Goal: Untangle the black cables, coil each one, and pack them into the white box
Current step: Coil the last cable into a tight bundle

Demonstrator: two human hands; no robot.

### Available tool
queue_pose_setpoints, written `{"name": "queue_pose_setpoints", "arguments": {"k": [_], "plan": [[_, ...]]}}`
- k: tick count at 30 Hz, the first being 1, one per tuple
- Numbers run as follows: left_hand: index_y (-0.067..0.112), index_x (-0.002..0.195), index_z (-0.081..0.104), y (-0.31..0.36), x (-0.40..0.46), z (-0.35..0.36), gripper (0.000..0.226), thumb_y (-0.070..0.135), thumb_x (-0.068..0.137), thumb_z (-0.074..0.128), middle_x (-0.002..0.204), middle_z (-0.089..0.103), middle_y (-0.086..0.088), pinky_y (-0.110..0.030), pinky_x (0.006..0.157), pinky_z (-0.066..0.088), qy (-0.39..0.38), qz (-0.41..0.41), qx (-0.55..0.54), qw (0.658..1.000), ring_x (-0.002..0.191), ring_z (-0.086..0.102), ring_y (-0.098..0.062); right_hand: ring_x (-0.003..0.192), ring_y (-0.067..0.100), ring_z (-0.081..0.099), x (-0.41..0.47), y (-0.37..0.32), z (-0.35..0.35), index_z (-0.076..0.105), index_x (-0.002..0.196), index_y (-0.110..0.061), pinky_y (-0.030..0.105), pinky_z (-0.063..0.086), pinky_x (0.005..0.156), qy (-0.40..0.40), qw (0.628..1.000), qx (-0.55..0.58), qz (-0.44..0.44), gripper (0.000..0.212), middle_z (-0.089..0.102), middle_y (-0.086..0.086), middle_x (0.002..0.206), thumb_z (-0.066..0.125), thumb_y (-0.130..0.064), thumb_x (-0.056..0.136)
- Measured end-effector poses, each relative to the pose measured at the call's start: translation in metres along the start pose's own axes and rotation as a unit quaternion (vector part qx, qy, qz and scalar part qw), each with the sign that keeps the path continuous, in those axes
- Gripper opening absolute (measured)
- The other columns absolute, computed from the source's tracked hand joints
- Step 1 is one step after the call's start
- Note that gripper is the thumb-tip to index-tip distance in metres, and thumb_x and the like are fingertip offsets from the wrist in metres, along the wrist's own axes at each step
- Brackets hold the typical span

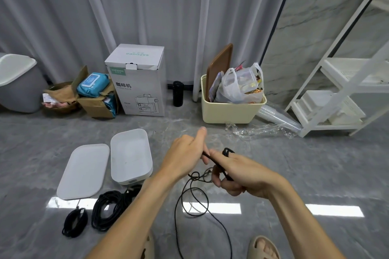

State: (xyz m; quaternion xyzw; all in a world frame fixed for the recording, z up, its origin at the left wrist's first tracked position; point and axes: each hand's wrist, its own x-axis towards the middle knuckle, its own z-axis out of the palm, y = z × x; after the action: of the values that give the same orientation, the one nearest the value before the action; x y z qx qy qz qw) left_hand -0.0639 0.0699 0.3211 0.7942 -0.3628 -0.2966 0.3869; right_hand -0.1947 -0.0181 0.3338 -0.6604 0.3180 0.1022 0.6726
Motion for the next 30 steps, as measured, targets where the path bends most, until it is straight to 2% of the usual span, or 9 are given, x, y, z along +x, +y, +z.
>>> {"name": "queue_pose_setpoints", "arguments": {"k": [5,9,12,14,17,20,25,27,30], "plan": [[0.021,0.053,0.060,0.003,0.002,0.000,0.063,0.048,0.103,0.034,0.059,0.059,0.004,-0.028,0.066,0.042,-0.003,0.014,-0.049,0.999,0.056,0.052,-0.001,0.044,0.013,0.013,-0.004,0.000,-0.005,0.067,0.118,-0.014,0.028,0.013,0.045,-0.114,0.993,0.039,0.003,0.063,0.040,0.002,0.062,0.038,-0.065,0.095],[0.015,0.076,0.061,0.007,0.003,0.000,0.049,0.042,0.105,0.033,0.065,0.049,0.010,-0.012,0.066,0.041,-0.026,0.024,-0.169,0.985,0.056,0.048,0.003,0.033,0.004,0.019,0.000,0.006,-0.006,0.067,0.119,-0.004,0.024,0.012,0.037,-0.204,0.965,0.155,-0.048,0.041,0.037,0.002,0.056,0.046,-0.035,0.101],[0.018,0.088,0.072,0.003,0.002,-0.001,0.060,0.049,0.105,0.023,0.081,0.066,0.004,-0.025,0.094,0.046,-0.081,0.015,-0.274,0.958,0.083,0.063,-0.002,0.030,0.002,0.035,0.003,0.010,-0.003,0.064,0.126,-0.006,0.015,0.020,0.030,-0.250,0.921,0.280,-0.105,0.037,0.053,0.004,0.061,0.046,-0.026,0.101],[0.024,0.100,0.075,0.001,0.001,0.000,0.067,0.055,0.102,0.016,0.104,0.073,0.003,-0.036,0.114,0.033,-0.108,0.008,-0.334,0.936,0.112,0.062,-0.007,0.034,0.009,0.050,0.006,0.010,0.000,0.058,0.137,-0.010,0.015,0.028,0.029,-0.266,0.884,0.356,-0.147,0.040,0.062,0.009,0.071,0.050,-0.024,0.100],[0.033,0.119,0.069,-0.001,-0.001,0.004,0.069,0.065,0.099,0.010,0.128,0.065,0.015,-0.042,0.123,0.016,-0.146,-0.012,-0.368,0.918,0.133,0.046,-0.002,0.060,0.029,0.069,0.010,0.007,0.003,0.032,0.153,-0.014,0.028,0.055,0.048,-0.332,0.784,0.491,-0.186,0.047,0.066,0.026,0.106,0.035,-0.015,0.106],[0.036,0.128,0.060,0.000,-0.004,0.012,0.072,0.075,0.090,0.014,0.139,0.057,0.016,-0.044,0.123,0.014,-0.200,-0.010,-0.393,0.898,0.139,0.040,-0.005,0.096,0.042,0.067,0.010,0.004,0.008,0.016,0.155,-0.021,0.043,0.060,0.076,-0.366,0.720,0.553,-0.204,0.048,0.054,0.031,0.135,0.025,-0.014,0.108],[0.023,0.126,0.066,0.009,-0.008,0.029,0.062,0.047,0.108,0.011,0.135,0.063,-0.003,-0.040,0.120,0.028,-0.189,-0.010,-0.458,0.869,0.132,0.052,-0.013,0.126,0.048,0.052,0.010,0.004,0.006,0.019,0.157,-0.029,0.055,0.054,0.093,-0.335,0.687,0.616,-0.190,0.052,0.042,0.026,0.149,0.030,-0.014,0.108],[0.018,0.136,0.055,0.013,-0.009,0.032,0.059,0.042,0.108,0.009,0.137,0.061,-0.005,-0.034,0.113,0.040,-0.194,-0.006,-0.483,0.854,0.130,0.054,-0.012,0.133,0.046,0.046,0.012,0.004,0.003,0.020,0.157,-0.027,0.057,0.050,0.097,-0.285,0.702,0.626,-0.185,0.052,0.039,0.023,0.152,0.031,-0.014,0.108],[0.034,0.127,0.056,0.016,-0.013,0.034,0.053,0.044,0.107,0.008,0.131,0.065,0.005,-0.035,0.100,0.049,-0.211,-0.010,-0.497,0.842,0.123,0.059,-0.011,0.143,0.042,0.034,0.014,0.004,-0.003,0.018,0.158,-0.024,0.060,0.041,0.106,-0.188,0.733,0.622,-0.200,0.053,0.032,0.018,0.158,0.032,-0.014,0.108]]}}
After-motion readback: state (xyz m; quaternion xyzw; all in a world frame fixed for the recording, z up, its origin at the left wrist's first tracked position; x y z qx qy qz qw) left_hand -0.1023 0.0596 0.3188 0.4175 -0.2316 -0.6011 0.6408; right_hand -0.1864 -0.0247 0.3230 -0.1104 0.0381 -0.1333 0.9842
